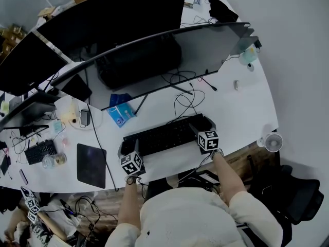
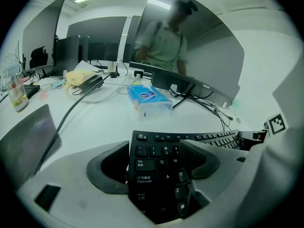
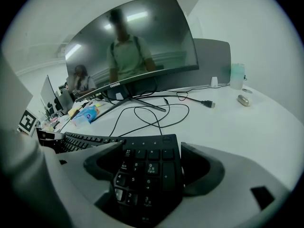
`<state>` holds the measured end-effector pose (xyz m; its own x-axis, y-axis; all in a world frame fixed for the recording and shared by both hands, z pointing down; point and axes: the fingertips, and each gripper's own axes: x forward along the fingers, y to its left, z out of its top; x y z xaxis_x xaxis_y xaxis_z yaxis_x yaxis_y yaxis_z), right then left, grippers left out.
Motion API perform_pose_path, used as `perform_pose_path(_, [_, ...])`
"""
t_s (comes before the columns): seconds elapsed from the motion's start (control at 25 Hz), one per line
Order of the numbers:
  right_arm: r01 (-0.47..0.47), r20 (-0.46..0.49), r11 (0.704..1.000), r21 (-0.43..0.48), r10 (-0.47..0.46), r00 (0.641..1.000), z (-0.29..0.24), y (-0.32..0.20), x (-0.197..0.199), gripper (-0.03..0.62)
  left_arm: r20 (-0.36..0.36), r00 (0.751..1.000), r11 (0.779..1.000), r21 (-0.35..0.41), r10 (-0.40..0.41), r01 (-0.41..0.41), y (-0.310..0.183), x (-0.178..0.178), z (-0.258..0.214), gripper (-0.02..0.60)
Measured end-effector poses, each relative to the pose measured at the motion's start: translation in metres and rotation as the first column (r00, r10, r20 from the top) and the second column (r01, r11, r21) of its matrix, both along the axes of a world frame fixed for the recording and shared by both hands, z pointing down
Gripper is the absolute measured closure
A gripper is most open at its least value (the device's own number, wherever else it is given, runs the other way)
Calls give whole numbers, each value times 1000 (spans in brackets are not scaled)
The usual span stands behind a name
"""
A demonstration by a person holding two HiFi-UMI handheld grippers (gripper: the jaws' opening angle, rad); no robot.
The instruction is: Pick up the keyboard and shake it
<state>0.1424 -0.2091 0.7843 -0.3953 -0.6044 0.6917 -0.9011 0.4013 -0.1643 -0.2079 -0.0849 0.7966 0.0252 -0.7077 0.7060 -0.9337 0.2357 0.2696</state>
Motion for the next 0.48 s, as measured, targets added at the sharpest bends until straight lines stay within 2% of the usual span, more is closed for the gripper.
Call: perform_pose_path(0.48, [-18,12,999,-30,19,1000,0,1,3,217,-7,1000,1000,-6,13,-13,2,1,3,253])
